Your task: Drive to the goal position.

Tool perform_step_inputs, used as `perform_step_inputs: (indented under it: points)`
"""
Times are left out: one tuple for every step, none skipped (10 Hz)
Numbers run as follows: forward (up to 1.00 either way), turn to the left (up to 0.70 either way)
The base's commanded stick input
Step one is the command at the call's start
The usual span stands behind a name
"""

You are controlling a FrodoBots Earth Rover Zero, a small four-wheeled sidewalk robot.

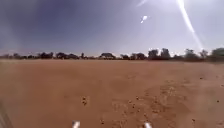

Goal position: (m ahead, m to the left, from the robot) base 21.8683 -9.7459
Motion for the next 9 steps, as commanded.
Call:
perform_step_inputs:
  points:
    - [1.00, 0.27]
    - [1.00, 0.27]
    - [1.00, 0.27]
    - [1.00, 0.27]
    - [1.00, 0.27]
    - [1.00, 0.27]
    - [1.00, 0.27]
    - [1.00, 0.20]
    - [1.00, 0.06]
